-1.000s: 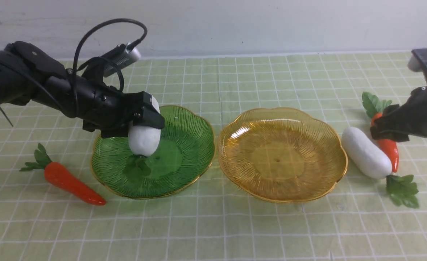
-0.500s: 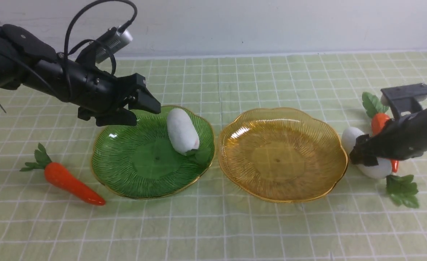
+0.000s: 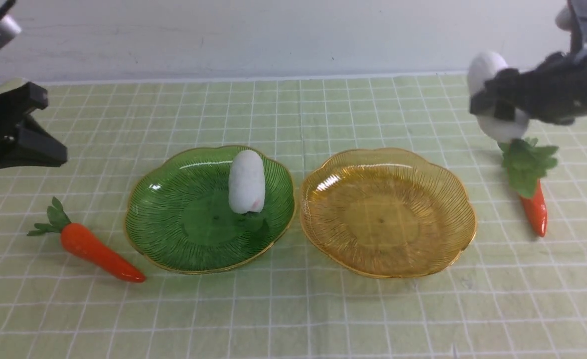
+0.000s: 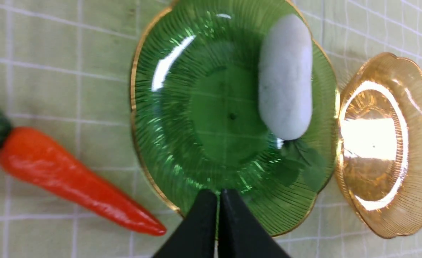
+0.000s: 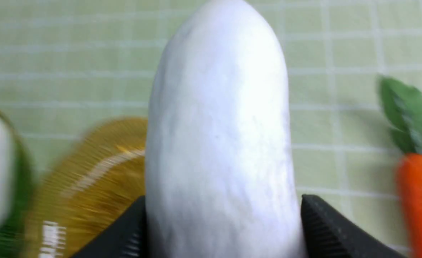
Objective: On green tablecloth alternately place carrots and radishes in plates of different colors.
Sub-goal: 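Place the white radish onto the plate beside the other radish with the right gripper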
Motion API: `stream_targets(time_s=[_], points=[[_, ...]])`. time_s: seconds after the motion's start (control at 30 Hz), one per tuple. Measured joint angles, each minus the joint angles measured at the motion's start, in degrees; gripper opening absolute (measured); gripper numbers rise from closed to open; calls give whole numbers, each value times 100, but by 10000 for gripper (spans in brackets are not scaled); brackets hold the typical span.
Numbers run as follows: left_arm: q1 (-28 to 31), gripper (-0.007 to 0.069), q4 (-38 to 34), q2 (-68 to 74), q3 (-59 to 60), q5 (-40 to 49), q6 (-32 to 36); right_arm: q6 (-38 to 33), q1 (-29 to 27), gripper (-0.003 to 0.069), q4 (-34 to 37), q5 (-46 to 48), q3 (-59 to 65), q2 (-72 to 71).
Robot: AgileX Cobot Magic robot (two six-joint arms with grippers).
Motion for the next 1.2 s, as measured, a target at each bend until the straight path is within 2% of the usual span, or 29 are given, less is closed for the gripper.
stream_targets(time_s=[0.1, 0.2, 0.23, 0.27, 0.3, 0.5, 0.63, 0.73, 0.77, 0.8, 0.83, 0.9, 0.93, 1.0, 1.1, 1.2], points=[[161, -8, 634, -416, 517, -382, -423, -486, 1007, 459, 880, -34, -385, 359], [168, -8, 916, -446, 785, -636, -614, -727, 1620, 459, 1102, -34, -762, 826], [162, -8, 984, -406, 862, -667, -642, -815, 2009, 459, 1173, -21, -1162, 1219], [162, -8, 987, -399, 878, -667, -642, -822, 2053, 459, 1187, -21, -1272, 1271], [162, -8, 980, -338, 903, -662, -642, -848, 2402, 459, 1203, 29, -1743, 1739], [162, 5, 907, -155, 903, -655, -390, -824, 2946, 459, 1226, 565, -3421, 3144], [99, 87, 867, 13, 903, -628, 238, -730, 3064, 461, 1201, 1144, -4500, 3960], [-5, 221, 803, 180, 903, -631, 312, -511, 3073, 512, 1054, 1473, -5030, 4325], [-11, 231, 798, 192, 903, -631, 306, -494, 3073, 517, 1033, 1488, -5056, 4355], [-46, 321, 784, 304, 903, -631, 277, -347, 3073, 563, 841, 1642, -5212, 4428], [-52, 333, 778, 320, 903, -631, 264, -306, 3067, 568, 776, 1694, -5252, 4434], [-70, 486, 778, 540, 903, -687, 59, -82, 3034, 620, 399, 2038, -5486, 4447], [-70, 507, 778, 576, 903, -716, 17, -36, 3024, 628, 318, 2119, -5554, 4447], [-70, 626, 778, 814, 903, -1083, -173, 172, 2929, 642, -31, 2455, -5906, 4407], [-78, 668, 771, 1022, 903, -1411, -249, 533, 2797, 640, -390, 2970, -6332, 4334], [-101, 662, 753, 1188, 903, -1642, -391, 865, 2656, 622, -654, 3531, -6734, 4220]])
